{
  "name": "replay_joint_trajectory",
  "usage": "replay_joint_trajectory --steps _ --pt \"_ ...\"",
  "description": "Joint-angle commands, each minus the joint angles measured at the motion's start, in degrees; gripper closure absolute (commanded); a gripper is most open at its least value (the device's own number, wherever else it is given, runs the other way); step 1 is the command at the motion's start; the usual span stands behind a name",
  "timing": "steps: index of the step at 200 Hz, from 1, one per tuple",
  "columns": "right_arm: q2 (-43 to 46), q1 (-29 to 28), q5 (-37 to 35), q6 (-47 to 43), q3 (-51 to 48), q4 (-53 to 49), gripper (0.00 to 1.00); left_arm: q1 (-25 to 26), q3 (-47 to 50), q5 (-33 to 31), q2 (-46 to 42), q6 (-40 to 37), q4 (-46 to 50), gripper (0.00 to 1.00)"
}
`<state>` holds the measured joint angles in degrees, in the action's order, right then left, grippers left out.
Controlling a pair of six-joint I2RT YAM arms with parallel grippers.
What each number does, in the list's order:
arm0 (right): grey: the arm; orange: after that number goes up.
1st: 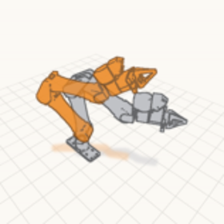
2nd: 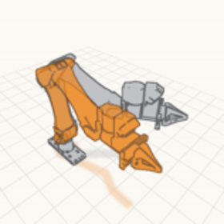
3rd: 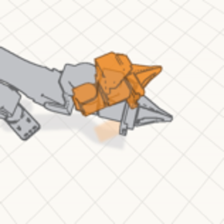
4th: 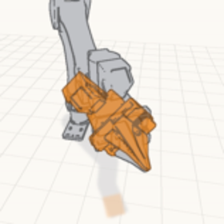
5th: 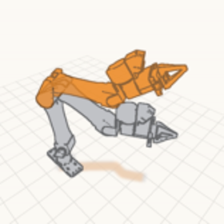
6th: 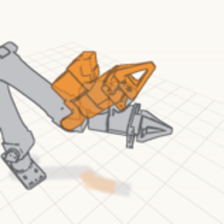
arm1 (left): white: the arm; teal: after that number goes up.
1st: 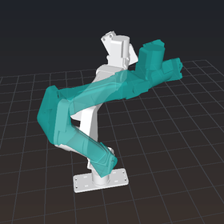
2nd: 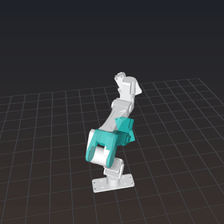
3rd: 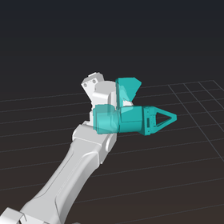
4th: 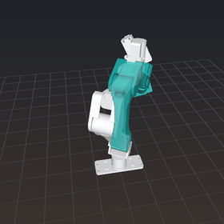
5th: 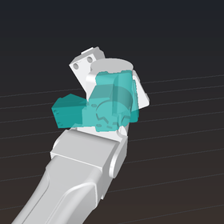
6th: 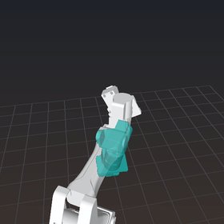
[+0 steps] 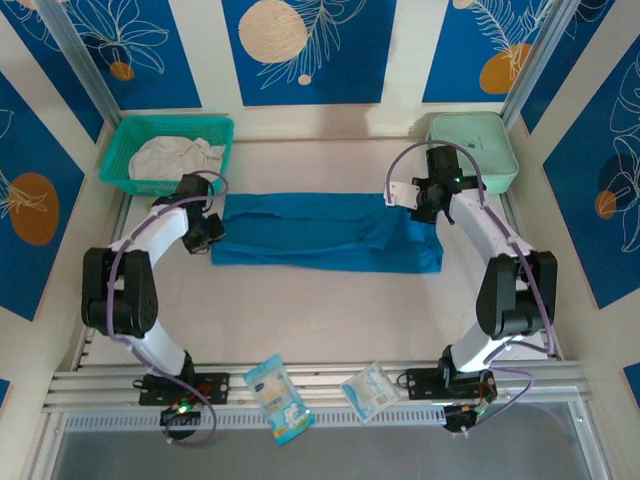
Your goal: Fold and stack the t-shirts
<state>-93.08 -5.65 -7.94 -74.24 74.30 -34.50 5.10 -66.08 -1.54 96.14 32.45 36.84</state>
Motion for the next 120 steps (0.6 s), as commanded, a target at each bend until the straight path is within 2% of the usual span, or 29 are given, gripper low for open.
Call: replay_joint_trajectory --steps 1,17,88,103,120 --pt "-3.5 0.9 2.1 -0.5 2.8 0.6 1.00 -0.8 -3.0 -0.8 3.3 -0.8 0.2 1.00" --pt "-6.3 1.1 1.8 0.4 3.9 1.6 1.00 -0.8 -4.1 -0.9 5.0 -0.8 0.2 1.00" --pt "-19.1 0.9 -0.6 10.4 10.3 4.0 1.00 -0.8 -5.0 -3.9 6.6 -0.9 1.0 0.46" --pt "-21.4 1.0 -1.0 14.0 11.4 5.0 1.00 -0.8 -4.8 -3.8 6.4 -1.1 1.0 0.39" --pt "-23.9 1.3 -2.3 19.4 13.3 5.9 0.85 -0.8 -4.6 -3.2 5.8 -1.4 1.1 0.34"
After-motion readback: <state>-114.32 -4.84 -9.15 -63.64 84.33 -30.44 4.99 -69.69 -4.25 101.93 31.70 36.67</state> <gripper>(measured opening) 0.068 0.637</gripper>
